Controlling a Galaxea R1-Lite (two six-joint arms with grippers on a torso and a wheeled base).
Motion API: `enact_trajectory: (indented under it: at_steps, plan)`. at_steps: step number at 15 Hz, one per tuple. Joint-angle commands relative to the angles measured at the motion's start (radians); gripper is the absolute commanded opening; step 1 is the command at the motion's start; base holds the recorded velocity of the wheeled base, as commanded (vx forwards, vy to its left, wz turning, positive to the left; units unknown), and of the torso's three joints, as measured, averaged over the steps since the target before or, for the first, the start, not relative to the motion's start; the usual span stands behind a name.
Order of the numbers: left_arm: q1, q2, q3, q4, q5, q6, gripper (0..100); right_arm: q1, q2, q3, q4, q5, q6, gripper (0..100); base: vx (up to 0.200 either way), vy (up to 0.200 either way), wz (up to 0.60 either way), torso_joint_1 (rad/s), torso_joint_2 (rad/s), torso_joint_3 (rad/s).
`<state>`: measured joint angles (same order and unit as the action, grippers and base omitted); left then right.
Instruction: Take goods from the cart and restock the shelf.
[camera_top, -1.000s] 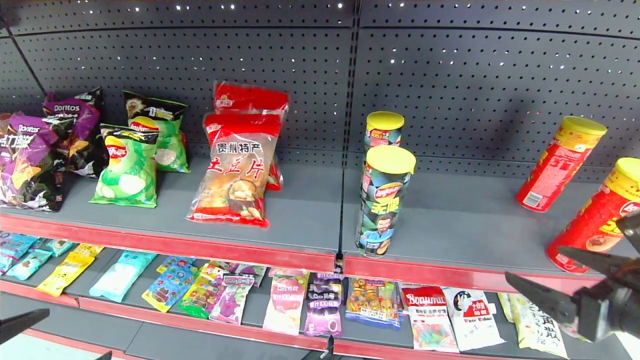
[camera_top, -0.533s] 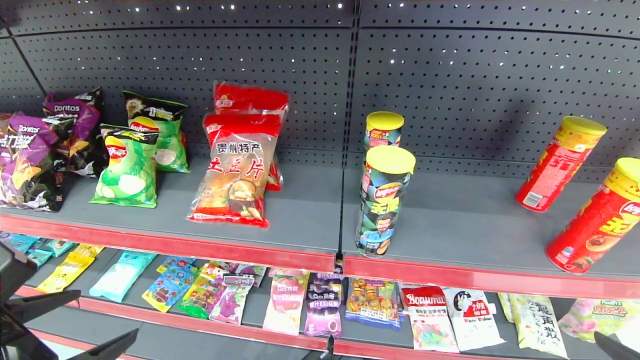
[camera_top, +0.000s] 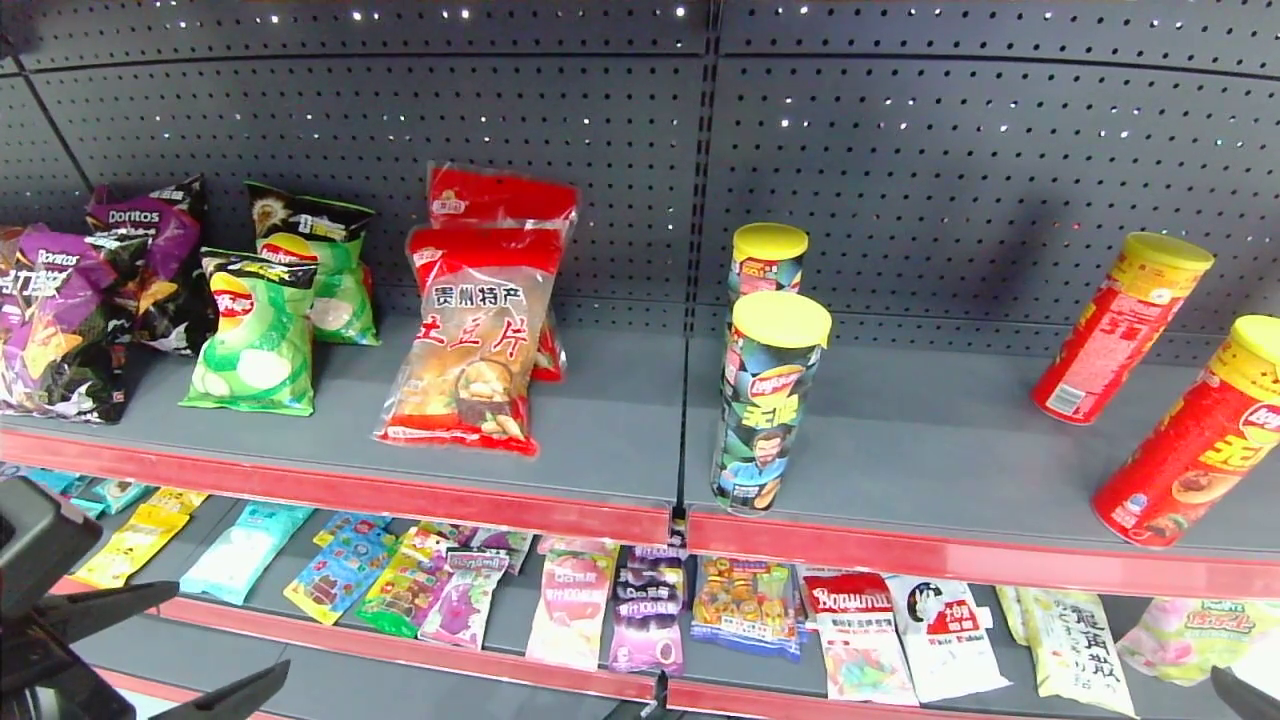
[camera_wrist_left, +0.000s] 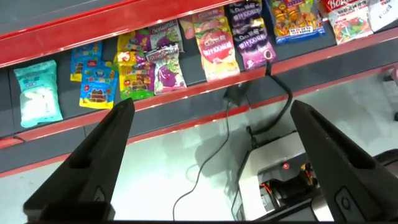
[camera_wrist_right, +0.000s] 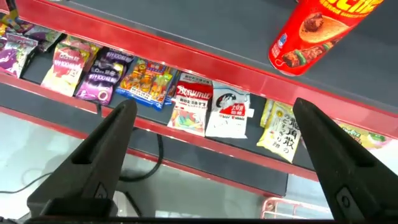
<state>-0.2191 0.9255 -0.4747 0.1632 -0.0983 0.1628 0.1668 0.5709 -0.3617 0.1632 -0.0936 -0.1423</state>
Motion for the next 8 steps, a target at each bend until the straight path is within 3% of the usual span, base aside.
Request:
enact_trajectory:
  at_steps: [1,4,8]
  plan:
    - [0.000,0.009,0.001,-0.005,0.000,0.000,100,0.000,0.007,0.000,-0.001,0.000,0.000,100,0.000,0.000,-0.60,0.002,0.00,-0.002]
    - [0.000,0.016,0.001,-0.007,0.000,0.000,100,0.000,0.007,0.001,-0.001,0.000,0.000,100,0.000,0.000,-0.60,0.001,0.00,0.006]
    - [-0.006,0.039,-0.004,-0.008,-0.001,0.001,100,-0.001,0.011,0.006,-0.002,0.002,0.006,100,0.000,0.000,0.00,0.000,0.00,0.000]
